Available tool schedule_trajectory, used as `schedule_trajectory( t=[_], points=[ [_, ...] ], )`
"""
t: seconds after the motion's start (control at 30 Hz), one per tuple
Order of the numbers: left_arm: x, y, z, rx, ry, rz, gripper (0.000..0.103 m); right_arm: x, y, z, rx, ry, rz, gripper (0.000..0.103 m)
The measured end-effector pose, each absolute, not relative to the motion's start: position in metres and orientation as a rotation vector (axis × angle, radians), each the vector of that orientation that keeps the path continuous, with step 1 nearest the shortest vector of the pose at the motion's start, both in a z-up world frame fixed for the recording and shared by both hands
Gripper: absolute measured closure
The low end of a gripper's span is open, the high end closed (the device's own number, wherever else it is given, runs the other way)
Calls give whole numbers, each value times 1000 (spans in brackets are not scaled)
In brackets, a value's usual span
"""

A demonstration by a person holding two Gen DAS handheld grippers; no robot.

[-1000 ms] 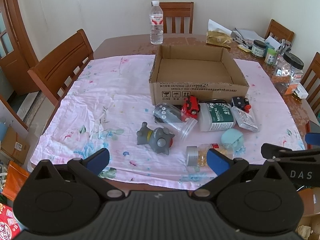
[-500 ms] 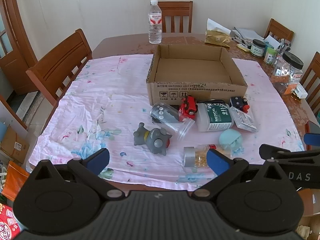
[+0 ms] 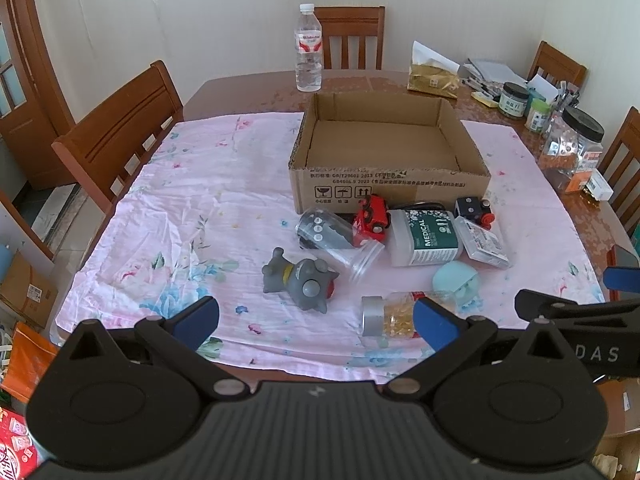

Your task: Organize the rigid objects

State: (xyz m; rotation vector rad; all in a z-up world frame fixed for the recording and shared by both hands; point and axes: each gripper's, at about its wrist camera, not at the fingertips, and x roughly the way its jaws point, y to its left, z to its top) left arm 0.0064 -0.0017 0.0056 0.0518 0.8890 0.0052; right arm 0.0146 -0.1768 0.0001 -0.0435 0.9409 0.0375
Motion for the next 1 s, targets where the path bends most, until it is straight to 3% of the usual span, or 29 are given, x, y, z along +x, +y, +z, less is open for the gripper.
schedule_trajectory(
  t=[1.0],
  points=[
    [20, 16, -13, 44, 883, -107, 0, 27, -179, -23, 51, 949, 132, 0]
  ],
)
